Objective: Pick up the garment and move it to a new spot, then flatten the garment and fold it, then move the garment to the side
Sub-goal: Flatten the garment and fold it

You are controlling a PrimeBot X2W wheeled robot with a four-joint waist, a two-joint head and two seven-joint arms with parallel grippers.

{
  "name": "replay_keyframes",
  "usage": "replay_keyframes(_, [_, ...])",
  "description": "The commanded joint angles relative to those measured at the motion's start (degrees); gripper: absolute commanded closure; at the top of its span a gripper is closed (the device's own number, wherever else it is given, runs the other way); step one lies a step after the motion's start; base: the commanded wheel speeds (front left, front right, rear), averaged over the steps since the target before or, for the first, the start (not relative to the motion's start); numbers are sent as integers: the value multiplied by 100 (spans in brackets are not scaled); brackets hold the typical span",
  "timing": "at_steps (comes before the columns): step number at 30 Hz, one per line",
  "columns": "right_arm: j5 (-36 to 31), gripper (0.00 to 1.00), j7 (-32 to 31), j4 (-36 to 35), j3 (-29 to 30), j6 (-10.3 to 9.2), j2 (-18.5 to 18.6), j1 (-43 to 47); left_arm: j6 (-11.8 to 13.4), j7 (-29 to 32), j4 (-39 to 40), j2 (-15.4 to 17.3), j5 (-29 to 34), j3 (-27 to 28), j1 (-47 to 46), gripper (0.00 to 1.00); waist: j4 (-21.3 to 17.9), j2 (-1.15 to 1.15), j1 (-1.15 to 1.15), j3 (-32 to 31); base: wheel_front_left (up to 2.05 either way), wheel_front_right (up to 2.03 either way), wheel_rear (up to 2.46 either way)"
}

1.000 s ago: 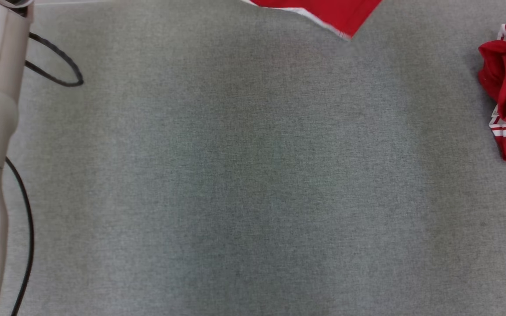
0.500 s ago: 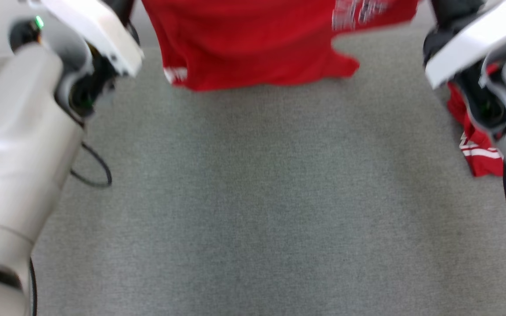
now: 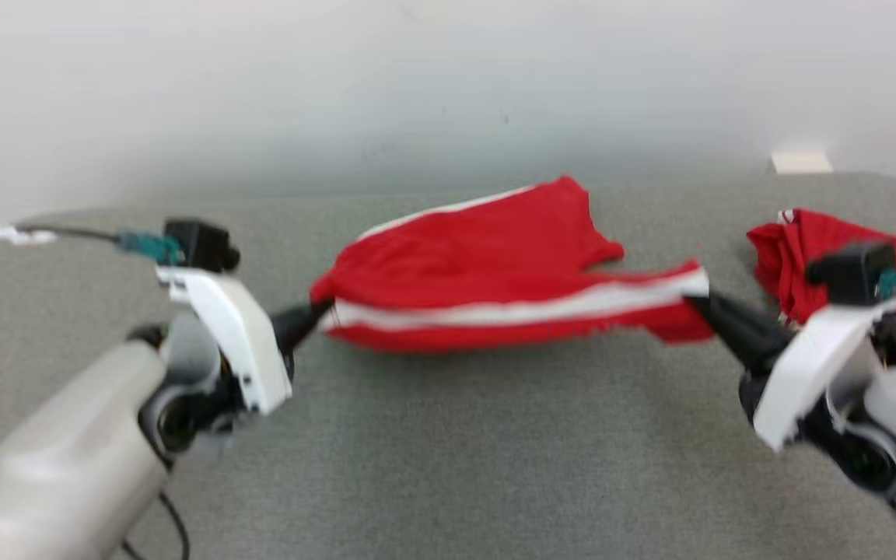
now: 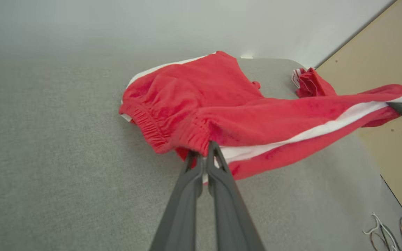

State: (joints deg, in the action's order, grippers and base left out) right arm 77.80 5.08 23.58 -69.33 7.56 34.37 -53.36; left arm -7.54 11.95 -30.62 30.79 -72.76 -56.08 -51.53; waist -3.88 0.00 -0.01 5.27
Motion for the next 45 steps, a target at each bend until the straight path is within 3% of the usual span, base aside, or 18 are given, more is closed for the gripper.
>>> replay_keyframes(1, [45,100,-38,-151,-56,-17,165,245,13,78,145,112,-87,-39,235,100,38,0,1,-258,0,0,0])
replay_keyframes(6, [240,100,-176,-859,-179,-17,688,990,203,333,922,468,-302,-246,1013,100,48,0,1,-472,0,0,0])
replay_keyframes(18, [410,100,-419,-2315,-209,-17,2129,2302,1109,557,3299,1508,-977,-358,2476,100,163,0,1,-616,0,0,0])
replay_keyframes(22, [358,100,-478,-2533,-57,-17,2246,2440,1280,534,3683,1695,-1116,-263,2589,100,174,0,1,-593,0,0,0])
replay_keyframes(26, [334,100,-613,-2682,188,-17,2283,2332,1336,617,3859,1745,-1252,-176,2480,100,189,0,1,-529,0,0,0])
replay_keyframes(32, [678,100,-1114,-2687,615,-17,2050,1834,1241,1059,3817,1685,-1439,7,1936,100,268,0,1,-120,0,0,0])
replay_keyframes(40, [778,100,-1974,-1958,993,-16,1530,696,999,1829,3077,1356,-1752,278,876,100,449,0,1,579,0,0,0])
replay_keyframes(45, [571,100,-2308,-1175,1076,-16,1075,35,901,2206,2505,1135,-1553,244,244,100,529,0,1,929,0,0,0])
